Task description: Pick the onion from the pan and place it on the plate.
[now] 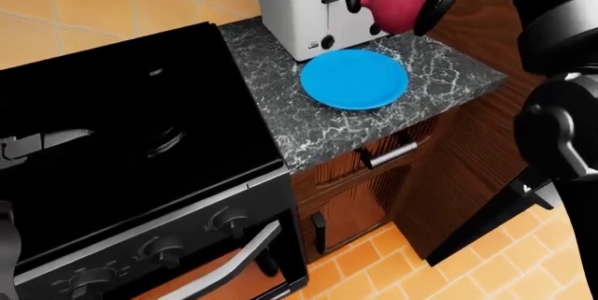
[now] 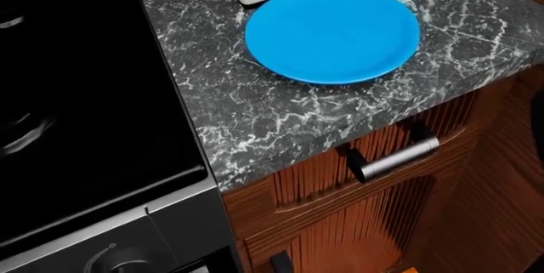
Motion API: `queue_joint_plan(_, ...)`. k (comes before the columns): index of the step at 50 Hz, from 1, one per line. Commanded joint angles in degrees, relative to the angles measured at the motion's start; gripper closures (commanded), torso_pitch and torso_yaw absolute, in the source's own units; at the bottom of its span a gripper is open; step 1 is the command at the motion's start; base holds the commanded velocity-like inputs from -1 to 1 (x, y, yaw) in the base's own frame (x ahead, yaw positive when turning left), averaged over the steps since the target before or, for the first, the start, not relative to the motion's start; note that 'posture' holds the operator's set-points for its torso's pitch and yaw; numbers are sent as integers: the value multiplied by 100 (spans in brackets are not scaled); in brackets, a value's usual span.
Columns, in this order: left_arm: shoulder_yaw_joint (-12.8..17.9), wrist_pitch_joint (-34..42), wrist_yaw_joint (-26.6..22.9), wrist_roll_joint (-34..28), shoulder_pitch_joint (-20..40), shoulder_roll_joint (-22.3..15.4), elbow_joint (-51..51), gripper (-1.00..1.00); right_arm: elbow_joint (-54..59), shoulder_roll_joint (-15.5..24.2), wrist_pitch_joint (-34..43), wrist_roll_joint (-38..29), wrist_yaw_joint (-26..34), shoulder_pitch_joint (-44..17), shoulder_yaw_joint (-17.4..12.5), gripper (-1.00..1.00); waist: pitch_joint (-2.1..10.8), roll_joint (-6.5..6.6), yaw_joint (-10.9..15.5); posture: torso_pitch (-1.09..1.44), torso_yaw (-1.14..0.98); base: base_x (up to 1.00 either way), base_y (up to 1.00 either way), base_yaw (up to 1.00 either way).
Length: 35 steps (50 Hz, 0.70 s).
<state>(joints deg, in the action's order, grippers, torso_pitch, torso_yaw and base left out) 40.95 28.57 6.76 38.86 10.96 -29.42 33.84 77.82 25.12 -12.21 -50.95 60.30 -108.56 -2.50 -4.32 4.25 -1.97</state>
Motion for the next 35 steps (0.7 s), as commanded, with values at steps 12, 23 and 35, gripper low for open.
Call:
queue_joint_plan(12, 152, -158, -8, -4, 82, -128, 191, -100, -287, 96, -41, 82, -85, -276, -50, 100, 184, -379, 122, 0, 0, 17, -4, 0)
queue_joint_plan(23, 164, -142, -1, 6, 94, -141, 196, -100, -282, 116, -55, 87, -83, -287, -57, 100, 170, 71, 97, 0, 0, 19, -4, 0)
queue_joint_plan(35, 165, -131, 21, 24, 103, -159, 205, -100, -285, 138, -60, 97, -82, -294, -65, 100, 214, -4, 88, 0, 0, 20, -3, 0)
